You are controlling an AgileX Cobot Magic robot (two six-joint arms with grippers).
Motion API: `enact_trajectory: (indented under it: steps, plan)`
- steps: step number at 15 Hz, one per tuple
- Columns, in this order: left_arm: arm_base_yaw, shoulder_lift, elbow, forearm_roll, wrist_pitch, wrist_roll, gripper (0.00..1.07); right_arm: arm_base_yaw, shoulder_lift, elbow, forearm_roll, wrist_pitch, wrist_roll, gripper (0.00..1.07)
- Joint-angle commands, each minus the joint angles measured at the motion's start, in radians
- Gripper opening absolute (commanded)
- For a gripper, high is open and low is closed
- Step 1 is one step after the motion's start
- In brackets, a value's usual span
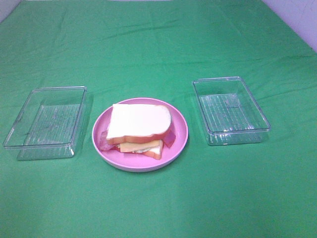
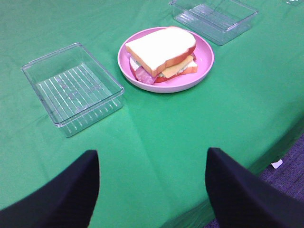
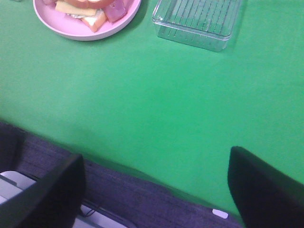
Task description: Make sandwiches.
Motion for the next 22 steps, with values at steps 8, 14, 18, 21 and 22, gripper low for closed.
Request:
enact_trajectory:
  steps: [8, 14, 18, 21, 22]
  plan:
    - [-0.002, -0.021, 0.002, -0.016, -0.012, 0.004, 0.62, -0.001, -0.232, 0.147, -0.056, -0.118, -0.020, 0.77]
    - [0.002, -0.021, 0.002, -0.016, -0.012, 0.003, 0.62, -0.005, -0.232, 0.147, -0.055, -0.118, -0.020, 0.77]
    - [0.230, -0.021, 0.002, -0.014, -0.012, 0.003, 0.62, -0.244, -0.232, 0.147, -0.052, -0.118, -0.020, 0.77]
    - [0.406, -0.021, 0.002, -0.014, -0.012, 0.003, 0.62, -0.379, -0.273, 0.147, -0.052, -0.118, -0.020, 0.77]
    - [0.457, -0.021, 0.002, -0.014, -0.012, 0.003, 0.62, -0.389, -0.298, 0.147, -0.053, -0.118, -0.020, 0.77]
